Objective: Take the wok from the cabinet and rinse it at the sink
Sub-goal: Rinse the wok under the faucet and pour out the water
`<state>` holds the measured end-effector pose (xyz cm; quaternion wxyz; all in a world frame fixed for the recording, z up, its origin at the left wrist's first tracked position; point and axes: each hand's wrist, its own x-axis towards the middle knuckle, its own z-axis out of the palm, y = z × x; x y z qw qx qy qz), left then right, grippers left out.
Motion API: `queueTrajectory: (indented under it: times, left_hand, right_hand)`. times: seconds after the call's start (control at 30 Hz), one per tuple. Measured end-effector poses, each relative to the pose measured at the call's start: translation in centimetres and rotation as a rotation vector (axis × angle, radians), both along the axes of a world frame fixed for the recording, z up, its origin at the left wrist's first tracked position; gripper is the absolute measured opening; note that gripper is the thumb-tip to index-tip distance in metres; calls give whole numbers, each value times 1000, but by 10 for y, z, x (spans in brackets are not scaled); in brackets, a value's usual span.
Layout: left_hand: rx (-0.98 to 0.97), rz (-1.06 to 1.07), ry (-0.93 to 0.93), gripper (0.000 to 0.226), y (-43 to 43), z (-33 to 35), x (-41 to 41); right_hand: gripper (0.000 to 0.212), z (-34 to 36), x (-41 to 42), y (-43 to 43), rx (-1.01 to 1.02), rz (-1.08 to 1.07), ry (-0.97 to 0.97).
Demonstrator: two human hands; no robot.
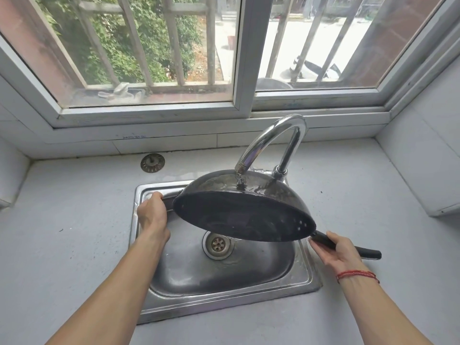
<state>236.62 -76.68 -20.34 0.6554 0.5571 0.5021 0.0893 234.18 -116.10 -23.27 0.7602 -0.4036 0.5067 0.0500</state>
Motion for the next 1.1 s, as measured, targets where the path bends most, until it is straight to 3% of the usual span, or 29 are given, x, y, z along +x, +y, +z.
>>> queueTrajectory:
  times: [0.47,0.63,0.73,0.9,1.1]
  left_hand:
    - [-46,-46,-116,4,1,1,15]
    - [-48,-65,-125,15,3,2,23]
    - [-27,-75,-139,4,1,6,26]
    - [-27,-59,-167,17,-1,6,32]
    - [10,-65,-133,17,-4,8,36]
  right_hand:
    - [17,5,-18,8,64,-89,-42]
    - [15,0,-20,6,84,-121,-41]
    - [14,0,-20,6,93,-130,-41]
    - [12,0,-19,5,93,-130,-35]
    - [12,1,-18,6,86,-123,-21]
